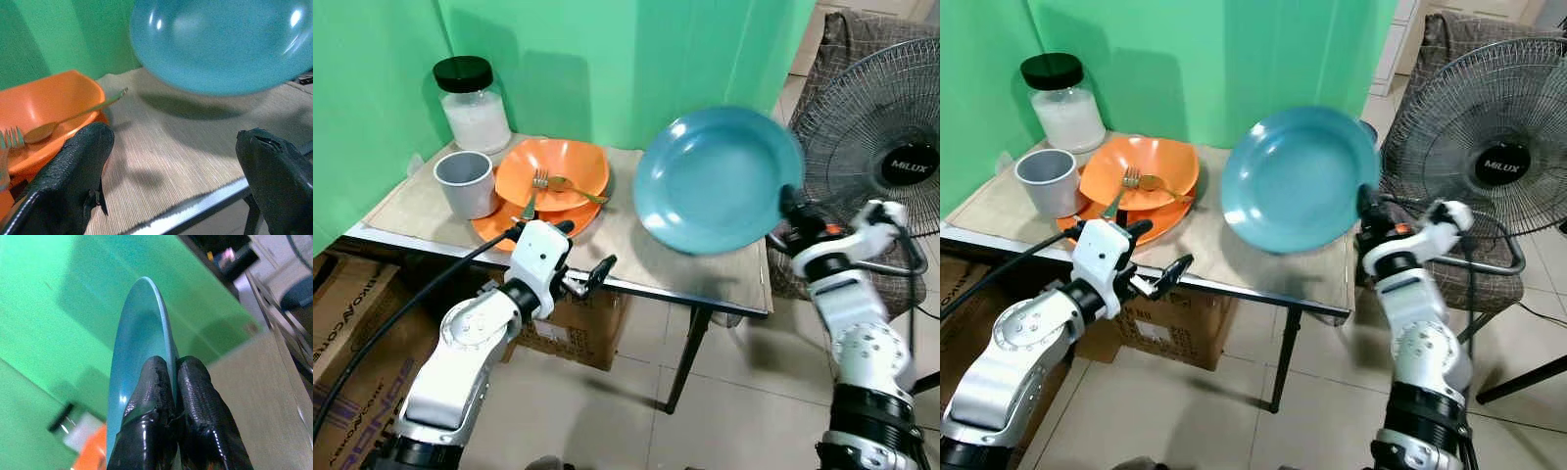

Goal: Setting the table

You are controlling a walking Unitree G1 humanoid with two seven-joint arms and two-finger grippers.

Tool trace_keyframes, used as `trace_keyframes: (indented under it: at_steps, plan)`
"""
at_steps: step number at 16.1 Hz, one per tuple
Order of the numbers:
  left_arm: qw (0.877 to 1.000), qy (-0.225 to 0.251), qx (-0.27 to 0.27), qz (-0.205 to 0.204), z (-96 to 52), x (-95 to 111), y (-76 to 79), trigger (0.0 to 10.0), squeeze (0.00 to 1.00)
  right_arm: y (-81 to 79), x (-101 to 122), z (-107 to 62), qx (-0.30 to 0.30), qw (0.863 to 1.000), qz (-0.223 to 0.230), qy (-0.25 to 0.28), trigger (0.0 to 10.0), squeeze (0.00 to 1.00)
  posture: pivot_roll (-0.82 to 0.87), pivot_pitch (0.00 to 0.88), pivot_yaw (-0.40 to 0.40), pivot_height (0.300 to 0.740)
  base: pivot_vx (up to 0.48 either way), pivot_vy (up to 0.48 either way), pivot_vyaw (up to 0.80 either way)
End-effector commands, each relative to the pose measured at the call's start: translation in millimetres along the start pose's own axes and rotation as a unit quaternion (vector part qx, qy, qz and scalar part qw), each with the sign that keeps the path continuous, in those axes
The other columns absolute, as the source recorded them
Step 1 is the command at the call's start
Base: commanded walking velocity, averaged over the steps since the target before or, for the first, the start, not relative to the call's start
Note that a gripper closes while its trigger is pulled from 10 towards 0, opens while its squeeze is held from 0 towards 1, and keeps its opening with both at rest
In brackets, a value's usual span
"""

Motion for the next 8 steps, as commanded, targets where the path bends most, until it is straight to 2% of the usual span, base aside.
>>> trace_keyframes:
  at_steps: [1, 2, 3, 4, 5, 6, 7, 8]
  plan:
    - [1.000, 0.007, 0.012, 0.002, 0.6, 3.5, -4.7, 10.0, 1.00, -16.3, 20.6, -2.6, 0.031, 0.999, 0.005, 0.041, 2.9, 0.00, -0.05, 0.000, -0.029, 0.740, 0.000, 0.000, 0.00]
    - [1.000, 0.010, 0.023, 0.001, 0.9, 4.9, -6.7, 10.0, 1.00, -25.9, 28.3, -6.8, 0.047, 0.997, -0.004, 0.055, 10.0, 0.00, -0.05, 0.000, -0.029, 0.740, 0.000, 0.000, 0.00]
    - [0.999, 0.012, 0.037, 0.002, 1.5, 6.7, -9.3, 10.0, 1.00, -35.8, 32.0, -11.3, 0.060, 0.996, -0.024, 0.058, 10.0, 0.00, -0.05, 0.000, -0.031, 0.740, 0.000, 0.000, 0.00]
    - [0.998, 0.016, 0.054, -0.002, 3.1, 9.5, -11.7, 10.0, 0.86, -36.5, 33.0, -15.7, 0.045, 0.995, -0.068, 0.051, 10.0, 0.00, -0.06, 0.000, -0.032, 0.740, 0.000, 0.000, -0.63]
    - [0.998, 0.018, 0.064, -0.013, 4.8, 11.5, -12.8, 10.0, 0.82, -37.3, 33.6, -19.0, 0.038, 0.994, -0.090, 0.049, 10.0, 0.00, -0.06, 0.000, -0.034, 0.740, 0.000, 0.000, -0.75]
    - [0.997, 0.022, 0.071, -0.018, 6.2, 14.3, -13.8, 10.0, 0.64, -39.4, 33.7, -21.9, 0.037, 0.994, -0.095, 0.048, 10.0, 0.00, -0.06, 0.000, -0.039, 0.740, 0.000, 0.000, -0.79]
    - [0.996, 0.035, 0.084, -0.021, 8.2, 20.8, -15.7, 10.0, 0.28, -46.6, 31.6, -28.5, 0.040, 0.993, -0.099, 0.045, 10.0, 0.00, -0.07, 0.000, -0.041, 0.740, 0.000, 0.000, -0.80]
    - [0.995, 0.039, 0.092, -0.020, 9.1, 23.3, -17.7, 10.0, 0.00, -54.7, 27.2, -33.7, 0.048, 0.993, -0.103, 0.039, 10.0, 0.00, -0.07, 0.000, -0.039, 0.740, 0.000, 0.000, -0.80]
Point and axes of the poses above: a point about 5 cm out from each wrist's last joint towards the gripper, its own z axis pointing out of the wrist towards the gripper, its own x axis along the axis of the wrist's last joint, y = z × x, the point moved 5 cm from there along z, pointing out of the wrist towards the gripper, and after that the axes turned 8 degrees about z, right-handed, at the moved point
